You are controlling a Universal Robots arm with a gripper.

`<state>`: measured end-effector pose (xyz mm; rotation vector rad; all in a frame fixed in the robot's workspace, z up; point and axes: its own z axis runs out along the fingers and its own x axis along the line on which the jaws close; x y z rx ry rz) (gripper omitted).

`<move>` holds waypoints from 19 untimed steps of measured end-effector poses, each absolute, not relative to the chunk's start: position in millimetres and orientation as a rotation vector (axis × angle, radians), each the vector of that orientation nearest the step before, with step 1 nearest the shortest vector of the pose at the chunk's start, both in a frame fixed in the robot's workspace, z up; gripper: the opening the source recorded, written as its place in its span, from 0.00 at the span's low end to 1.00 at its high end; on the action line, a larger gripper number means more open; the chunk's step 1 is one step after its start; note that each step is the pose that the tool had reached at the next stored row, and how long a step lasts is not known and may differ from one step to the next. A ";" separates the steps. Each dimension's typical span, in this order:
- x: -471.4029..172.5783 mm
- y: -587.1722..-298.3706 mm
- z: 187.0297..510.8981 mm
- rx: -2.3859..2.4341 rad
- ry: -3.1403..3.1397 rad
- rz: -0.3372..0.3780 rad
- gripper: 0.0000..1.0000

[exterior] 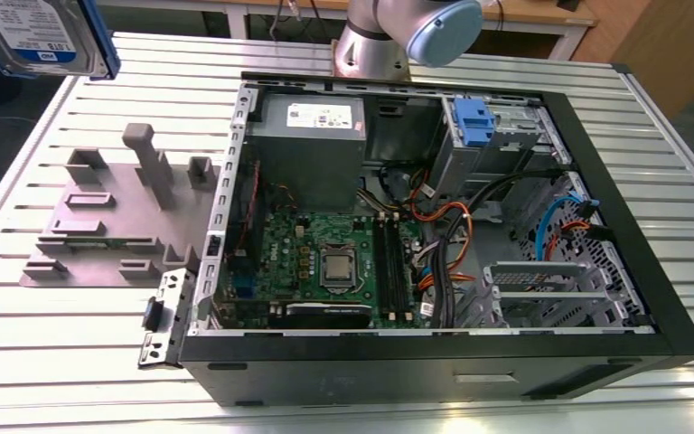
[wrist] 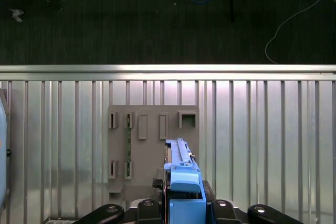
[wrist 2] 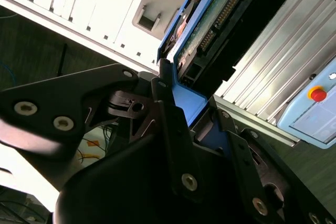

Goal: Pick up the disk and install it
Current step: 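Pick up the disk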

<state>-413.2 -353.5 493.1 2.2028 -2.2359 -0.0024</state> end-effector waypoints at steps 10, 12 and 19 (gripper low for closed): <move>-411.9 -353.6 493.1 2.203 -2.236 -0.002 0.36; -408.2 -353.5 493.1 2.203 -2.236 -0.002 0.36; -401.2 -353.5 493.1 2.203 -2.236 -0.002 0.36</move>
